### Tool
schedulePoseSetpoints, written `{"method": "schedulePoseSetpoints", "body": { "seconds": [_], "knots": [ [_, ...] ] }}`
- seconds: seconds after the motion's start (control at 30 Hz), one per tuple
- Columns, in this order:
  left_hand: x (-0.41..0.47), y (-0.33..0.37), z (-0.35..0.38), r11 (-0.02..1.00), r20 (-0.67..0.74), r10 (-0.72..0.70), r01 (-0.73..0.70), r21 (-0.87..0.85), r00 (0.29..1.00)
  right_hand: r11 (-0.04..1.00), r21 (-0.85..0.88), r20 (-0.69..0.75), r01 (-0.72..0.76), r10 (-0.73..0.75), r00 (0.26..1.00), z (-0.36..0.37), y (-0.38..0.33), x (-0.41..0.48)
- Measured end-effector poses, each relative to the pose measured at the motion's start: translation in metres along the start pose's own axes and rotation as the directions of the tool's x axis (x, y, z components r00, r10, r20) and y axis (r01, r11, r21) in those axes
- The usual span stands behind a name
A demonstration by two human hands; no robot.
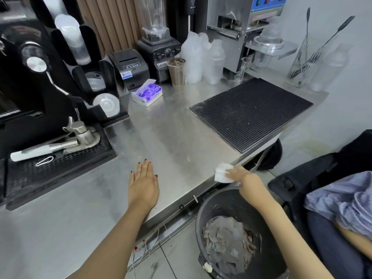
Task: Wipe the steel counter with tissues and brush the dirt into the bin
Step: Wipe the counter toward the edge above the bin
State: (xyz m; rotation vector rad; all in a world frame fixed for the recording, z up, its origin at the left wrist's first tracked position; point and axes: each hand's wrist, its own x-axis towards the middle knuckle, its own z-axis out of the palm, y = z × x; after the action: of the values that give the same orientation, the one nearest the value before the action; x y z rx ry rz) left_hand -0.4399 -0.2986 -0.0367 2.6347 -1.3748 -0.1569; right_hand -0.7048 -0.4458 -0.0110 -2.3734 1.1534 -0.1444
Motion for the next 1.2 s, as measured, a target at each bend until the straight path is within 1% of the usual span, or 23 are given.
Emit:
{"method": "schedulePoseSetpoints", "body": {
  "seconds": [0.03, 0.07, 0.1, 0.17, 0.2, 0.27, 0.33, 0.43, 0.57, 0.63, 0.7, 0.8, 0.83, 0.87, 0.9, 0.93, 0.97, 1.0, 1.03, 1.07, 1.1, 1.13, 1.2],
  "knots": [
    [0.0, 0.0, 0.0, 1.0, 0.0, -0.002, 0.002, 0.0, 1.0, 1.0, 0.03, -0.104, 0.008, -0.005, 0.995, -0.001, -0.011, 0.0],
    [0.0, 0.0, -0.001, 1.0, 0.0, -0.003, 0.003, 0.0, 1.0, 0.999, 0.034, -0.172, 0.033, -0.027, 0.985, -0.002, -0.028, 0.003],
    [0.001, 0.0, -0.001, 1.0, -0.002, -0.002, 0.002, 0.0, 1.0, 0.996, 0.025, -0.187, 0.084, -0.078, 0.979, 0.002, -0.045, 0.009],
    [0.0, -0.001, -0.001, 1.0, -0.008, -0.003, 0.003, -0.005, 1.0, 0.976, 0.035, -0.133, 0.214, -0.208, 0.969, 0.022, -0.077, 0.031],
    [-0.001, -0.001, -0.001, 1.0, -0.009, -0.008, 0.008, -0.009, 1.0, 0.97, 0.019, -0.061, 0.244, -0.242, 0.968, 0.035, -0.092, 0.04],
    [-0.002, 0.0, -0.001, 1.0, -0.011, -0.014, 0.014, -0.012, 1.0, 0.964, -0.053, 0.05, 0.26, -0.257, 0.965, 0.058, -0.115, 0.052],
    [-0.002, 0.0, -0.001, 1.0, -0.01, -0.014, 0.014, -0.018, 1.0, 0.945, -0.151, 0.019, 0.29, -0.29, 0.957, 0.068, -0.121, 0.063],
    [0.001, -0.001, -0.001, 1.0, -0.017, -0.012, 0.012, -0.019, 1.0, 0.953, -0.216, -0.048, 0.212, -0.227, 0.973, 0.054, -0.113, 0.077],
    [0.0, -0.002, -0.002, 1.0, -0.014, -0.019, 0.019, -0.017, 1.0, 0.967, -0.246, -0.035, 0.069, -0.08, 0.996, 0.03, -0.087, 0.078],
    [-0.001, -0.001, -0.003, 1.0, -0.009, -0.018, 0.018, -0.015, 1.0, 0.968, -0.25, -0.091, -0.012, -0.011, 0.996, 0.025, -0.067, 0.065],
    [-0.001, 0.0, -0.002, 1.0, -0.008, -0.016, 0.016, -0.013, 1.0, 0.967, -0.213, -0.184, -0.142, 0.103, 0.977, 0.023, -0.042, 0.048],
    [0.0, -0.001, -0.002, 1.0, -0.008, -0.015, 0.015, -0.014, 1.0, 0.929, -0.134, -0.266, -0.346, 0.302, 0.915, 0.013, -0.014, 0.028],
    [-0.001, -0.001, -0.001, 1.0, -0.008, -0.017, 0.016, -0.009, 1.0, 0.908, -0.12, -0.29, -0.4, 0.354, 0.889, 0.009, -0.012, 0.024],
    [-0.001, -0.001, -0.001, 1.0, -0.009, -0.019, 0.019, -0.006, 1.0, 0.895, -0.124, -0.325, -0.428, 0.371, 0.87, 0.007, -0.015, 0.023],
    [-0.001, -0.001, -0.001, 1.0, -0.009, -0.021, 0.021, -0.005, 1.0, 0.899, -0.137, -0.364, -0.416, 0.345, 0.865, 0.007, -0.025, 0.021],
    [-0.001, 0.0, -0.001, 1.0, -0.01, -0.021, 0.021, -0.004, 1.0, 0.923, -0.155, -0.395, -0.353, 0.27, 0.878, 0.011, -0.038, 0.021],
    [-0.001, 0.0, -0.001, 1.0, -0.013, -0.02, 0.02, -0.003, 1.0, 0.959, -0.167, -0.388, -0.23, 0.15, 0.909, 0.02, -0.055, 0.022],
    [0.0, -0.001, -0.001, 1.0, -0.016, -0.02, 0.019, -0.002, 1.0, 0.986, -0.143, -0.344, -0.089, 0.035, 0.938, 0.033, -0.074, 0.024],
    [0.0, -0.001, -0.001, 1.0, -0.018, -0.02, 0.02, -0.003, 1.0, 0.994, -0.103, -0.264, 0.021, -0.048, 0.963, 0.042, -0.094, 0.024],
    [0.0, -0.001, -0.001, 1.0, -0.02, -0.022, 0.022, -0.004, 1.0, 0.99, -0.092, -0.178, 0.111, -0.126, 0.976, 0.054, -0.112, 0.025],
    [0.001, -0.001, -0.001, 1.0, -0.02, -0.023, 0.023, -0.004, 1.0, 0.981, -0.089, -0.135, 0.17, -0.181, 0.974, 0.067, -0.123, 0.024],
    [0.001, -0.001, -0.001, 1.0, -0.018, -0.024, 0.024, -0.006, 1.0, 0.974, -0.109, -0.164, 0.2, -0.216, 0.962, 0.078, -0.125, 0.026],
    [0.0, -0.001, 0.0, 1.0, -0.015, -0.024, 0.024, -0.009, 1.0, 0.982, -0.12, -0.248, 0.143, -0.169, 0.954, 0.091, -0.115, 0.031]
  ]
}}
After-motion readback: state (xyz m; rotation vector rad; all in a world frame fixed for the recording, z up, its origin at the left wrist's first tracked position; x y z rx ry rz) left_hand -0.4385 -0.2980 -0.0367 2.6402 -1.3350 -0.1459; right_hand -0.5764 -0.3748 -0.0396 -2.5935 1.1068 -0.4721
